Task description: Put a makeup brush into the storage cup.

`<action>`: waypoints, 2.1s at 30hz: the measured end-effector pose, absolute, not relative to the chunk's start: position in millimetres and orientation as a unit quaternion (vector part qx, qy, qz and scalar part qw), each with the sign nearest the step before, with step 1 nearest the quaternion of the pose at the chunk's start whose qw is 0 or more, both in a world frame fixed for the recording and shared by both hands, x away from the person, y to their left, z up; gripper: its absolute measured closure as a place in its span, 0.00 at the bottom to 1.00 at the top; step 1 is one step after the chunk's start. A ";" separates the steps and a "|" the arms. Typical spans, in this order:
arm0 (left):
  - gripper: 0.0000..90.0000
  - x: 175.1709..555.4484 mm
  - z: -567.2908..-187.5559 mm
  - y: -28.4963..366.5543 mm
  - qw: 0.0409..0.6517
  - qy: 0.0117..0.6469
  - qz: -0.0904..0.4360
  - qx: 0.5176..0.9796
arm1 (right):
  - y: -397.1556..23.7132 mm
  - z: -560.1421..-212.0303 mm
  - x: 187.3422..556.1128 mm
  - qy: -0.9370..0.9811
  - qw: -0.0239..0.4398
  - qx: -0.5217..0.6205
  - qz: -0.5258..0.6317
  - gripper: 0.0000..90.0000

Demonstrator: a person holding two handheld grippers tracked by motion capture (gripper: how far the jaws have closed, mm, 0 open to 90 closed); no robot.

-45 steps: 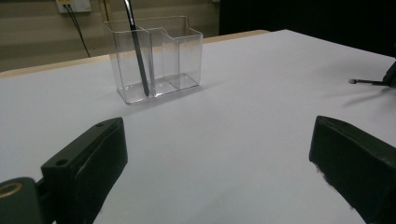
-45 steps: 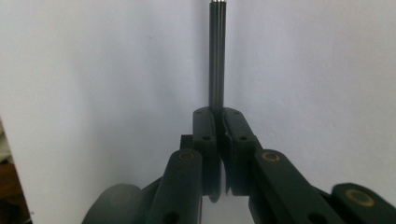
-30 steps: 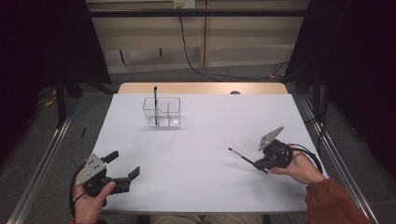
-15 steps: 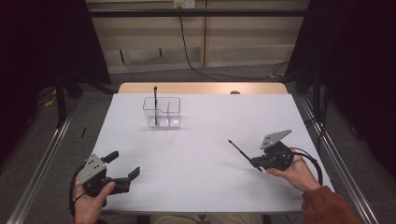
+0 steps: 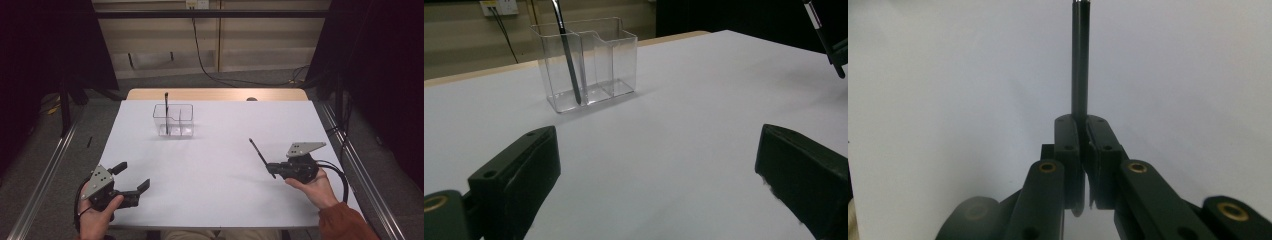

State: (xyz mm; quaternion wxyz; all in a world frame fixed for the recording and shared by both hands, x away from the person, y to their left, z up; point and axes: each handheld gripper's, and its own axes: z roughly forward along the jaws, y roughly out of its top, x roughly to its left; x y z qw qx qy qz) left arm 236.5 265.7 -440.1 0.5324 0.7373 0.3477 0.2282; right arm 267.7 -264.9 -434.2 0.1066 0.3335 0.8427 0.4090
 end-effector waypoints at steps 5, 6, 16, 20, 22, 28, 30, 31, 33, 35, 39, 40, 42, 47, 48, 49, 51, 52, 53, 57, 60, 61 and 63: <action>0.05 236.4 -440.1 265.9 0.534 0.348 0.227 0.737 | -264.6 -434.3 264.5 0.830 0.112 0.323 0.441 0.94; 0.05 236.4 -440.1 265.9 0.534 0.348 0.227 0.736 | -264.3 -434.8 263.8 0.827 0.113 0.323 0.447 0.94; 0.05 235.9 -439.8 265.4 0.539 0.349 0.230 0.731 | -270.4 -434.3 259.5 0.793 0.136 0.325 0.498 0.94; 0.05 234.8 -438.6 265.0 0.541 0.346 0.233 0.730 | -268.6 -433.1 257.9 0.785 0.143 0.321 0.510 0.94; 0.05 234.5 -438.5 264.6 0.543 0.346 0.232 0.729 | -267.1 -432.2 257.2 0.782 0.146 0.316 0.517 0.94; 0.05 234.2 -438.0 263.3 0.548 0.345 0.232 0.726 | -262.6 -428.1 254.4 0.770 0.155 0.310 0.535 0.94; 0.05 233.9 -438.0 262.3 0.550 0.346 0.230 0.724 | -260.7 -427.7 253.8 0.769 0.151 0.307 0.539 0.94; 0.05 233.8 -437.8 261.7 0.551 0.346 0.229 0.724 | -259.6 -427.6 253.4 0.769 0.152 0.307 0.539 0.94; 0.05 233.2 -437.1 260.9 0.553 0.342 0.227 0.725 | -257.7 -427.2 253.3 0.770 0.148 0.303 0.542 0.94; 0.05 232.4 -436.6 259.1 0.556 0.342 0.223 0.724 | -256.2 -426.4 252.8 0.768 0.147 0.302 0.544 0.94; 0.05 231.4 -435.6 255.0 0.559 0.337 0.218 0.726 | -252.6 -424.9 251.7 0.767 0.146 0.301 0.547 0.94; 0.05 231.4 -435.5 253.7 0.561 0.334 0.217 0.726 | -251.4 -424.5 251.3 0.768 0.147 0.299 0.547 0.94; 0.05 231.7 -434.8 252.0 0.560 0.329 0.218 0.728 | -249.2 -423.7 250.9 0.767 0.146 0.296 0.549 0.94; 0.04 233.5 -432.9 248.8 0.567 0.328 0.218 0.723 | -242.7 -422.5 250.5 0.768 0.142 0.288 0.554 0.94; 0.04 233.7 -432.5 247.7 0.569 0.327 0.217 0.723 | -241.2 -422.6 250.4 0.769 0.141 0.287 0.554 0.94; 0.04 234.0 -432.2 246.5 0.569 0.326 0.217 0.723 | -239.9 -422.8 250.5 0.769 0.140 0.286 0.554 0.94; 0.04 234.7 -431.8 243.1 0.573 0.323 0.212 0.723 | -237.4 -422.9 250.6 0.770 0.138 0.283 0.554 0.94; 0.04 235.2 -431.5 241.5 0.576 0.322 0.209 0.722 | -236.2 -423.0 250.7 0.770 0.136 0.283 0.555 0.94; 0.04 235.7 -431.2 239.3 0.579 0.320 0.203 0.722 | -235.2 -423.1 250.8 0.770 0.136 0.283 0.556 0.94; 0.04 237.7 -429.9 231.5 0.578 0.308 0.192 0.730 | -230.6 -424.0 251.1 0.772 0.130 0.281 0.556 0.94; 0.04 239.4 -428.9 226.5 0.578 0.301 0.188 0.735 | -227.1 -424.9 250.7 0.774 0.127 0.278 0.555 0.94; 0.04 239.7 -428.7 224.8 0.580 0.301 0.184 0.735 | -225.9 -424.8 250.8 0.773 0.126 0.277 0.556 0.94; 0.04 240.2 -428.3 221.1 0.579 0.297 0.177 0.738 | -223.4 -424.2 251.0 0.773 0.125 0.276 0.557 0.94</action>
